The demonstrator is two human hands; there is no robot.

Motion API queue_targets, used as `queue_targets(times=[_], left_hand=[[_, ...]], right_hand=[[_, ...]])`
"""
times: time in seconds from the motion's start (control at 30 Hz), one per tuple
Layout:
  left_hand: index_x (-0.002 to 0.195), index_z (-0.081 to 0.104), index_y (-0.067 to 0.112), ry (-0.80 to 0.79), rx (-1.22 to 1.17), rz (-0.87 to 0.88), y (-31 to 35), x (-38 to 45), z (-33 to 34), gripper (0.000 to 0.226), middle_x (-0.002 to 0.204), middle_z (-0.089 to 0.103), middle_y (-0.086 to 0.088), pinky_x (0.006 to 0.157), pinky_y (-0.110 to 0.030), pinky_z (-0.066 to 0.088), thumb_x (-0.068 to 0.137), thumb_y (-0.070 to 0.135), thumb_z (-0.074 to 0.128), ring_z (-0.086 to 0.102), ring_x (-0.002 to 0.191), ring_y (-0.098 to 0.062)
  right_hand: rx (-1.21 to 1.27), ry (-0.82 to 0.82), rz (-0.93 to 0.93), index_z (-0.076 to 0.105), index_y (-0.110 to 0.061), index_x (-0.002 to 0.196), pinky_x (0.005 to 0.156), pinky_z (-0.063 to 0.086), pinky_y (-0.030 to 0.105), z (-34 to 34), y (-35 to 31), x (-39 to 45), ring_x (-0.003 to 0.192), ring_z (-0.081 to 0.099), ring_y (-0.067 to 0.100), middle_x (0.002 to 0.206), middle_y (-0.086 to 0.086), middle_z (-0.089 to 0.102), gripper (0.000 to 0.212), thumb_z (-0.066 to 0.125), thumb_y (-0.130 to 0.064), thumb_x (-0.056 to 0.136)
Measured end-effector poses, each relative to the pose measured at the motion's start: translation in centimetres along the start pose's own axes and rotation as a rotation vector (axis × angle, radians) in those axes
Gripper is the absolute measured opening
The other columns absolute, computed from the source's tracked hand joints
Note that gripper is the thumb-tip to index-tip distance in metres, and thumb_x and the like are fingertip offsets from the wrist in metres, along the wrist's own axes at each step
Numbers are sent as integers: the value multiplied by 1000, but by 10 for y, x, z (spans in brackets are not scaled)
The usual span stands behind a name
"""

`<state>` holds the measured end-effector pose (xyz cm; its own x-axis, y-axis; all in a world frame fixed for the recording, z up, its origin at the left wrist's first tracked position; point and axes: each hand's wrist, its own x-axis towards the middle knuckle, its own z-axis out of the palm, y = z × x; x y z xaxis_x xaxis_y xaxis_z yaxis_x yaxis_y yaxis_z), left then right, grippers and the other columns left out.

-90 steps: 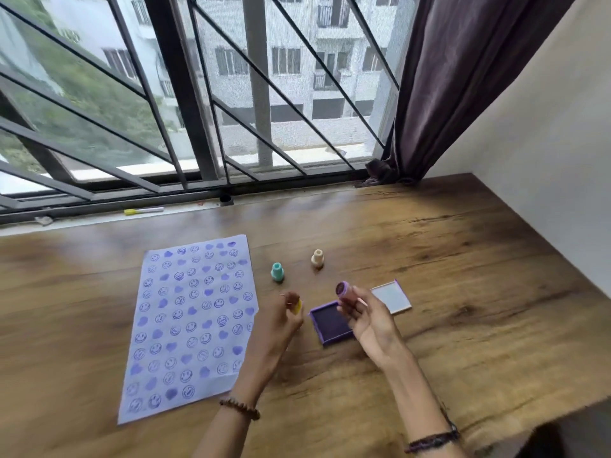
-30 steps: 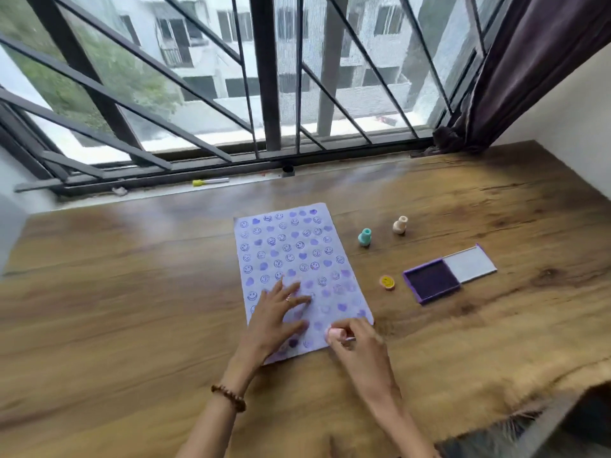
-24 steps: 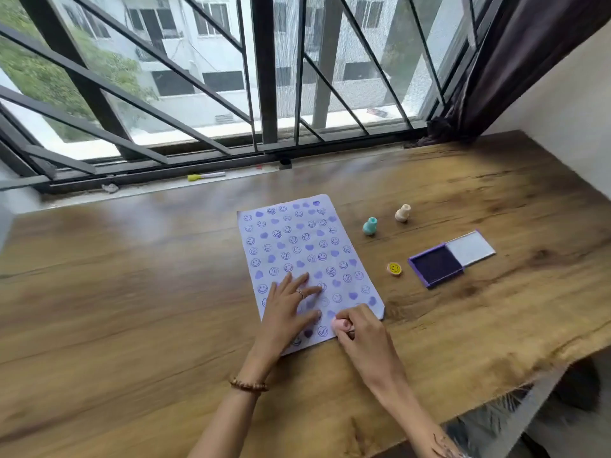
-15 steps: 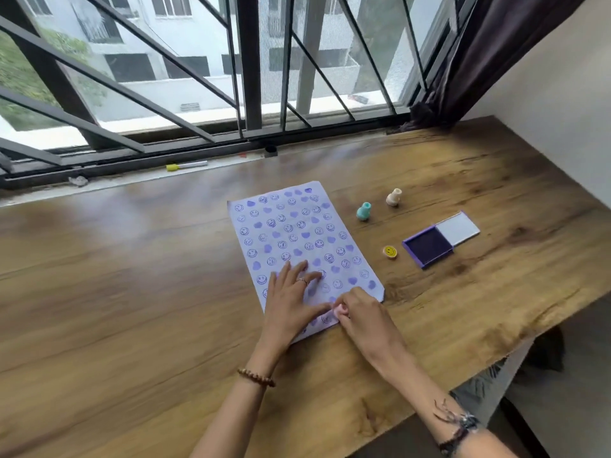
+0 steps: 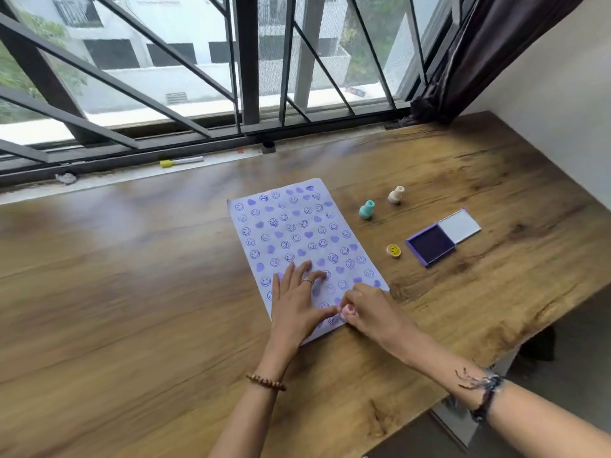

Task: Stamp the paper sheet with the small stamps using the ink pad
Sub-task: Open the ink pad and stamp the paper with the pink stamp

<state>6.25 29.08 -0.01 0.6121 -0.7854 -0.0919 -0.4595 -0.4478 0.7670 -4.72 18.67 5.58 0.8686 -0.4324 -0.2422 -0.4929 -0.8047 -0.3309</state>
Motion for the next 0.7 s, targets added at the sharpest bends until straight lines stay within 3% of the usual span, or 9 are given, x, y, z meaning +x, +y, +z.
queue_targets(times=[0.1, 0.17, 0.27, 0.33, 0.43, 0.5, 0.6, 0.7], left_hand=[[121, 48, 32, -5, -10, -13, 1, 1, -1, 58, 148, 29, 6, 114, -39, -9, 70, 43, 72, 5, 143, -15], [118, 50, 32, -3, -23, -32, 3, 2, -2, 54, 146, 31, 5, 114, -40, -7, 70, 44, 71, 7, 143, -16], [114, 56, 32, 11, -30, -66, 6, 4, -5, 40, 144, 37, 4, 115, -44, -2, 76, 43, 66, 12, 142, -18], [111, 59, 31, 30, -6, -78, 9, 5, -6, 32, 142, 41, 3, 115, -48, 1, 80, 40, 62, 17, 141, -20], [104, 63, 27, 92, 63, -109, 20, 8, -6, 24, 134, 49, 1, 114, -52, 4, 82, 35, 61, 33, 134, -18], [100, 66, 21, 170, 55, -95, 32, 13, -4, 21, 124, 57, 0, 114, -48, 11, 82, 30, 62, 44, 124, -17], [101, 66, 16, 211, -25, -35, 55, 23, 6, 21, 113, 64, -2, 100, -40, 38, 82, 22, 63, 51, 113, -20], [105, 65, 15, 147, -8, 29, 79, 42, 25, 22, 112, 65, -5, 92, -37, 43, 83, 20, 61, 51, 111, -21]], right_hand=[[63, -25, 3, 67, -11, 90, 68, 38, 27, -6, 2, 1, 84, 59, 23, 92, 9, 63, 14, 57, -18, 83], [181, -22, 57, 70, -12, 84, 62, 39, 21, -12, 7, 3, 74, 59, 12, 79, 3, 65, 11, 63, -18, 78], [803, -16, 276, 71, -2, 84, 57, 44, 5, -23, 17, 4, 63, 59, -1, 77, 3, 68, 12, 72, -8, 74], [1244, 0, 382, 69, 1, 90, 68, 54, 10, -31, 28, 2, 75, 65, 8, 88, 12, 69, 14, 69, -5, 77], [1586, 30, 440, 67, 2, 93, 79, 56, 20, -44, 48, -1, 77, 67, 12, 86, 10, 70, 14, 62, -3, 81], [1737, 44, 473, 68, 2, 91, 77, 56, 21, -52, 62, -1, 74, 68, 11, 80, 6, 72, 13, 62, -1, 80], [1839, 73, 505, 69, -1, 83, 71, 57, 19, -62, 84, 1, 68, 69, 8, 74, 2, 74, 9, 60, -1, 81], [1906, 124, 524, 70, -1, 75, 62, 58, 16, -71, 105, 4, 60, 70, 7, 65, 3, 74, 16, 57, 1, 84]])
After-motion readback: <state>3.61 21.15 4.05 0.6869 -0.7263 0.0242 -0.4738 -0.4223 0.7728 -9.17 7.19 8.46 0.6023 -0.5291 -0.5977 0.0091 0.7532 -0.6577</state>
